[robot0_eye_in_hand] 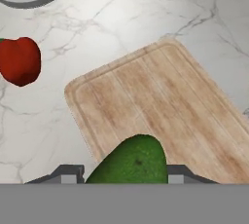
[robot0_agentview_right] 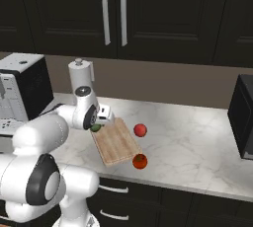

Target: Place the avocado, onion, tomato, and bell pepper on the cutting board.

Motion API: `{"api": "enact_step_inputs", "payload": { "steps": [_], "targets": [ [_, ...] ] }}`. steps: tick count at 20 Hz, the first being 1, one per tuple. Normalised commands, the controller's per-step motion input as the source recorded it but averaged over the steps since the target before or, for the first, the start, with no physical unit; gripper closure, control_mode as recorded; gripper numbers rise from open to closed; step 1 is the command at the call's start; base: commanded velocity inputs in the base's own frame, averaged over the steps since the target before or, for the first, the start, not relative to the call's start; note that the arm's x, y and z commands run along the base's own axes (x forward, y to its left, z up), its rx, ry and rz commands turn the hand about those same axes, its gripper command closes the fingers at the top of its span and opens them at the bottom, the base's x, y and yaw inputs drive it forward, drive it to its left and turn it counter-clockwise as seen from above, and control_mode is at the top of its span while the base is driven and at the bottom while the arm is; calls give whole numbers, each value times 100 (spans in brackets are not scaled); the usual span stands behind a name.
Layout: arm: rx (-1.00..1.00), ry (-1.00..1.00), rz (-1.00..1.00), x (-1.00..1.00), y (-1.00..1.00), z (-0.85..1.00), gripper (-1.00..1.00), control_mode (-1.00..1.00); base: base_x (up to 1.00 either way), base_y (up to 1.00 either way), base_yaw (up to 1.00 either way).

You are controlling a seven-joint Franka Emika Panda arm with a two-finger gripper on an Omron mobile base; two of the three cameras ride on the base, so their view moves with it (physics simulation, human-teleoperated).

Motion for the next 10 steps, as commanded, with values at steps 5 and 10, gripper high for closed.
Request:
{"api": "enact_step_inputs", "payload": {
  "steps": [5, 10],
  "targets": [
    [0, 0, 0, 21, 0, -2, 100, -100, 0, 0, 0],
    [0, 3, 0, 10, 0, -22, 100, -100, 0, 0, 0]
  ]
}}
